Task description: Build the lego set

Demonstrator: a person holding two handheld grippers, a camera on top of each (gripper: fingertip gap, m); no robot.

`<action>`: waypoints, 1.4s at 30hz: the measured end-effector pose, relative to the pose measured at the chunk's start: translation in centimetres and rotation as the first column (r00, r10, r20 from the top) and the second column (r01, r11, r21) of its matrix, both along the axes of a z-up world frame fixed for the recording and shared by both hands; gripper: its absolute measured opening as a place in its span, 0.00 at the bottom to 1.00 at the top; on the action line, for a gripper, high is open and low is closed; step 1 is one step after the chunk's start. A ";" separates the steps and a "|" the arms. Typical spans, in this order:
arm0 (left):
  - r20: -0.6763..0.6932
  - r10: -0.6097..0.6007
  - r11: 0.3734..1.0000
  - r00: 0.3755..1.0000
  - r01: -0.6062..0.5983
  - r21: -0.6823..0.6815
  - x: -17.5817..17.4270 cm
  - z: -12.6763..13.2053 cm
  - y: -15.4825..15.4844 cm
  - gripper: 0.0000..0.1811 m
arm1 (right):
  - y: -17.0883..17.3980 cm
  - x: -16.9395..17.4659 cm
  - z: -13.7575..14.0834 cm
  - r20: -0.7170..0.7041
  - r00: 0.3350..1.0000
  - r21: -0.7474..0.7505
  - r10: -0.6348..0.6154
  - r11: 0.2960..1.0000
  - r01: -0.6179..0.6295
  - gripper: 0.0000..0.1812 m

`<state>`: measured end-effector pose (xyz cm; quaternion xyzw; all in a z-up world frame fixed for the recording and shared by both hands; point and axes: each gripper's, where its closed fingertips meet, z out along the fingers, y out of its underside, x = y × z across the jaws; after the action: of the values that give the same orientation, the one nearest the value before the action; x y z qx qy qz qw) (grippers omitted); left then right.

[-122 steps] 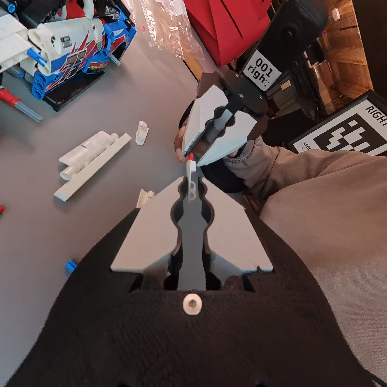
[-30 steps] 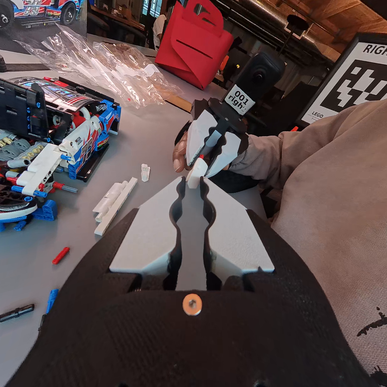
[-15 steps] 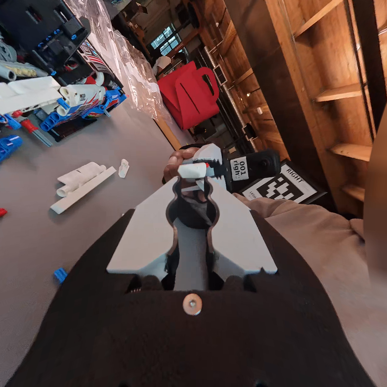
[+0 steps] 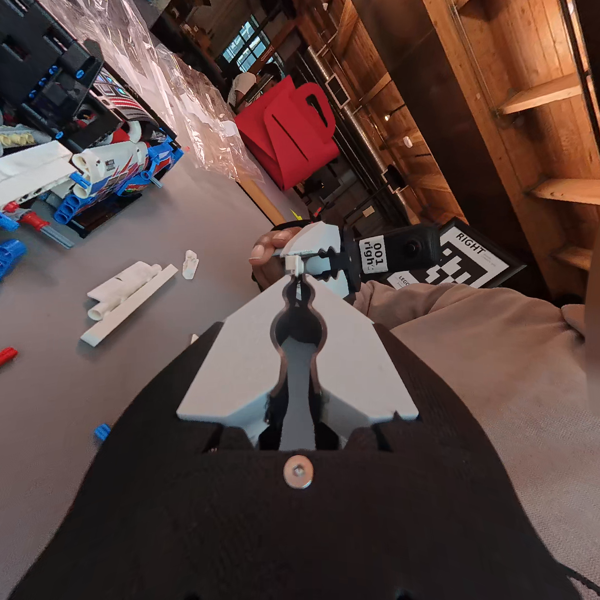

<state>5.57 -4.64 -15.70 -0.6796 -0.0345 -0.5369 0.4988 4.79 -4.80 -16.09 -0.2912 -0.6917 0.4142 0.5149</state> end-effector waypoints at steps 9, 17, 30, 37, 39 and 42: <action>-0.081 -0.047 0.998 0.996 0.043 -0.042 0.4 -1.3 -0.3 0.00 | -0.5 0.4 -1.1 0.070 0.996 -0.026 0.056 0.998 -0.055 0.09; -0.113 -0.031 0.997 0.993 0.023 -0.069 0.2 -2.0 -0.1 0.00 | -0.2 0.3 -1.8 0.113 0.992 -0.023 0.052 0.999 -0.050 0.08; -0.216 -0.003 0.996 0.976 -0.016 -0.088 -0.5 -3.2 0.1 0.00 | 0.1 0.1 -3.5 0.207 0.977 -0.035 0.048 0.999 -0.042 0.07; -0.273 -0.001 0.990 0.962 -0.039 -0.138 -1.5 -4.0 -0.1 0.00 | 0.0 0.7 -3.6 0.232 0.968 -0.088 0.098 0.993 -0.079 0.00; -0.257 0.016 0.989 0.966 -0.052 -0.136 -1.8 -3.6 -0.1 0.00 | 0.3 0.7 -3.9 0.251 0.964 -0.086 0.085 0.994 -0.065 0.00; -0.268 0.048 0.987 0.962 -0.087 -0.132 -2.4 -3.5 0.0 0.00 | 1.2 0.4 -4.6 0.292 0.955 -0.087 0.039 0.996 -0.014 0.02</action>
<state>3.15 -4.62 -19.24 -0.7773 -0.0294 -0.4205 0.4670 5.17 -3.57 -20.68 -0.3615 -0.7463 0.4021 0.3880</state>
